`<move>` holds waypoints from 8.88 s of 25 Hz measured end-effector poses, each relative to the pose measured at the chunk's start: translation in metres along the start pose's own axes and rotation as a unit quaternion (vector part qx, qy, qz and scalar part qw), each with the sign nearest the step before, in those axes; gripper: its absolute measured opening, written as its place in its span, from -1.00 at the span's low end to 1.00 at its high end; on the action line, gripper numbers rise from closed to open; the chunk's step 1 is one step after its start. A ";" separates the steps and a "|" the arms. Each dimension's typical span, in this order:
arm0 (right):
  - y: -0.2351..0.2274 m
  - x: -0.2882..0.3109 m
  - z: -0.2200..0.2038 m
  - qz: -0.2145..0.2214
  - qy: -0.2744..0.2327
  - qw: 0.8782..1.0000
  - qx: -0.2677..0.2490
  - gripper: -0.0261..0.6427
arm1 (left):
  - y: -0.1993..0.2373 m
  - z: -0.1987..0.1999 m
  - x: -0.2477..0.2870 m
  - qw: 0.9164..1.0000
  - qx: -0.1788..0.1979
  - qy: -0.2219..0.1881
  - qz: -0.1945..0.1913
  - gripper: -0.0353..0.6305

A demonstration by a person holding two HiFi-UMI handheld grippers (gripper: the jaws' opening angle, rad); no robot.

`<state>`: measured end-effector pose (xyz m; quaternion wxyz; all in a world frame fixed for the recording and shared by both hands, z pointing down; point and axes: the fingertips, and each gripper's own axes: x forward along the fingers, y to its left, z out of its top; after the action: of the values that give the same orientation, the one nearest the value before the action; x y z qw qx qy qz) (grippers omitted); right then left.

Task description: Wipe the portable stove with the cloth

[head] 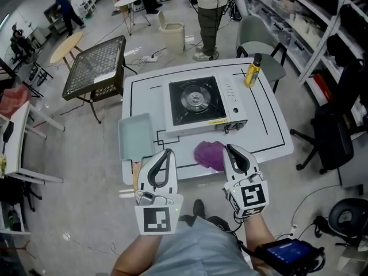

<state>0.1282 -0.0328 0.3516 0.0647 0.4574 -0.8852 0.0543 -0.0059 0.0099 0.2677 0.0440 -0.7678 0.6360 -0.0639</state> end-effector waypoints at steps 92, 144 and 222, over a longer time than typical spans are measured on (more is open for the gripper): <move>-0.077 0.352 0.159 0.294 0.023 0.942 -0.158 -0.56 | 0.149 0.004 0.216 0.982 -0.054 0.015 0.183 -0.84; -0.125 0.438 -0.059 0.426 0.307 0.792 -0.310 -0.59 | 0.132 -0.078 0.262 0.970 -0.082 0.112 0.201 -0.84; -0.173 0.211 -0.093 0.149 0.353 0.909 -0.163 -0.59 | 0.030 -0.043 0.154 0.995 -0.065 0.069 0.032 -0.84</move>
<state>0.1542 -0.2876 0.4844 0.4376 0.2542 -0.8592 0.0759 -0.0133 -0.1460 0.3122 -0.0482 -0.7421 0.6645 -0.0742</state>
